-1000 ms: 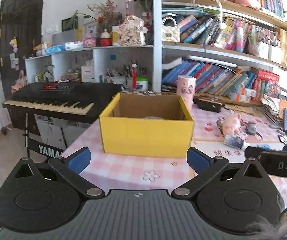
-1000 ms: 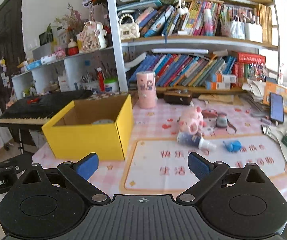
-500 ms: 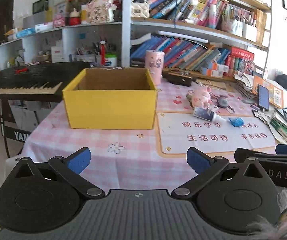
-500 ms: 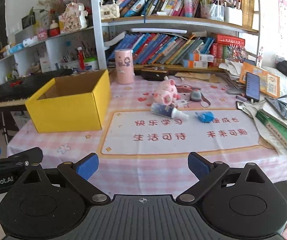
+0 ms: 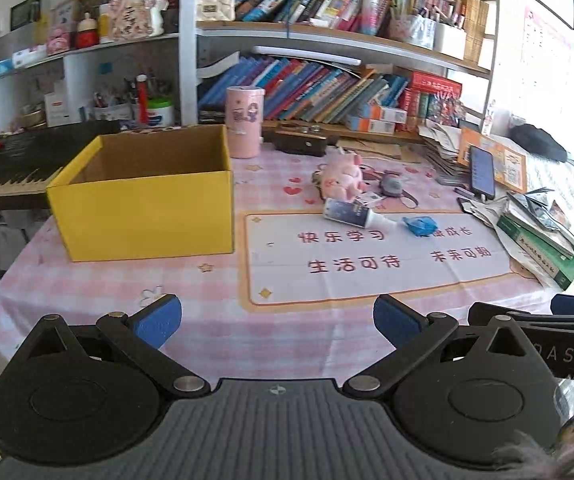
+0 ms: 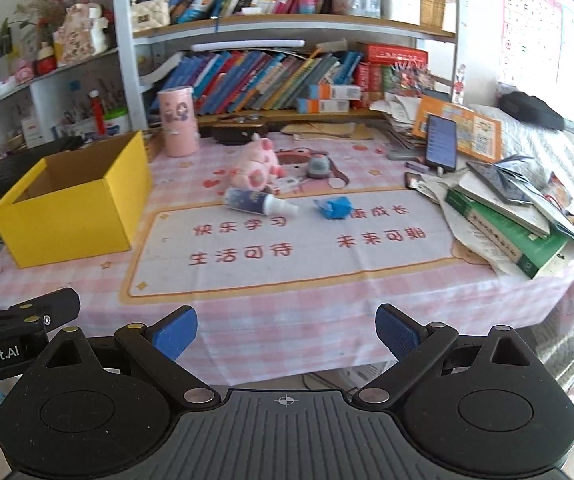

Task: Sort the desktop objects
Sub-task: 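Withdraw both tools from the box back toward the mat, then grasp the blue wrapped item with the right gripper while the left gripper grasps the spray bottle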

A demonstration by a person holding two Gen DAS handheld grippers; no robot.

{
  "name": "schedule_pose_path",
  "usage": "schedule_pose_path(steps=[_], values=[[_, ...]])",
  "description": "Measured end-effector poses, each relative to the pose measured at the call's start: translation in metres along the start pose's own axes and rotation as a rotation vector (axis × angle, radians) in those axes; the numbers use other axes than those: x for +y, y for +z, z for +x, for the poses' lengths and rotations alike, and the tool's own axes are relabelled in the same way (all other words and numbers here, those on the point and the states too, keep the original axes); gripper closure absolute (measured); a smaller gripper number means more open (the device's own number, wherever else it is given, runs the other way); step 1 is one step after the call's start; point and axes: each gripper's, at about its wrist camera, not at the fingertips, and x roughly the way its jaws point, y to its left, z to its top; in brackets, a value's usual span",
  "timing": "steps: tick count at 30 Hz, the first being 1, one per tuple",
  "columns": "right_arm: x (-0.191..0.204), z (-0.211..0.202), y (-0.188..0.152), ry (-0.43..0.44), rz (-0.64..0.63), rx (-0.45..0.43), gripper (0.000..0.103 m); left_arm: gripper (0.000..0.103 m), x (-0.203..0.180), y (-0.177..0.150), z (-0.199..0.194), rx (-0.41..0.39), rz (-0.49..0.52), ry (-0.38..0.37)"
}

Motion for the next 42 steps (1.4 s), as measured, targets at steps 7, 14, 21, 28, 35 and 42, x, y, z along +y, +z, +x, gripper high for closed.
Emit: schedule_pose_path(steps=[7, 14, 21, 28, 35, 42], values=[[-0.018, 0.010, 0.002, -0.028, 0.019, 0.025, 0.006, 0.000, -0.019, 0.006, 0.018, 0.030, 0.024, -0.025], [-0.032, 0.030, 0.009, -0.028, 0.043, 0.053, 0.006, 0.000, -0.032, 0.014, 0.037, 0.052, 0.039, -0.031], [-0.045, 0.057, 0.024, -0.011, 0.033, 0.082, 0.006, 0.000, -0.047, 0.026, 0.066, 0.079, 0.026, -0.011], [-0.066, 0.093, 0.045, 0.009, 0.011, 0.121, 0.006, 0.000, -0.072, 0.040, 0.100, 0.116, 0.011, 0.002], [-0.085, 0.133, 0.065, 0.052, -0.039, 0.168, 0.007, 0.000, -0.095, 0.051, 0.136, 0.168, -0.041, 0.046], [-0.104, 0.173, 0.085, 0.103, -0.087, 0.173, 0.011, 0.000, -0.111, 0.067, 0.167, 0.184, -0.096, 0.134]])
